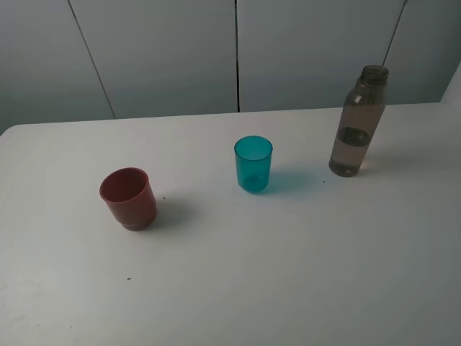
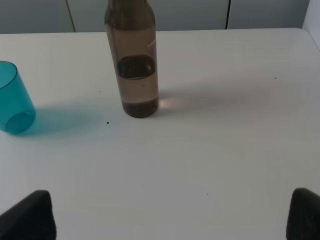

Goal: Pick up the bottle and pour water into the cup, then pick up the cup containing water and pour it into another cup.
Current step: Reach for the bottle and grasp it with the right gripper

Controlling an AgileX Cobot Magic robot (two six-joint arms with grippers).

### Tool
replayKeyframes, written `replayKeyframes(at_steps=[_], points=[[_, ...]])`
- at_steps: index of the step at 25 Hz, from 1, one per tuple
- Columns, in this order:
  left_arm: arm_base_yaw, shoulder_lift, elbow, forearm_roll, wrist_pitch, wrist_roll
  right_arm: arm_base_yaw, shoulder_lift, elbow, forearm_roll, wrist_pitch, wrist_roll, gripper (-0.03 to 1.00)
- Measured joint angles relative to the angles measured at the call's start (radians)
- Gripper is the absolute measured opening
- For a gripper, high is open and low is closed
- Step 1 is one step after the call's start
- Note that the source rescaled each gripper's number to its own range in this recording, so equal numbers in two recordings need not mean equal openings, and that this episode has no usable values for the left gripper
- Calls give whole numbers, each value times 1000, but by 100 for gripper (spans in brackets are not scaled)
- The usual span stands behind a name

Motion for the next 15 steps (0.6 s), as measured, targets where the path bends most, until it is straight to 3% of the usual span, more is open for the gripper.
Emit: replayKeyframes(at_steps=[15], points=[[0,0,0,0,0,0,0,0,0,0,0,0,100]])
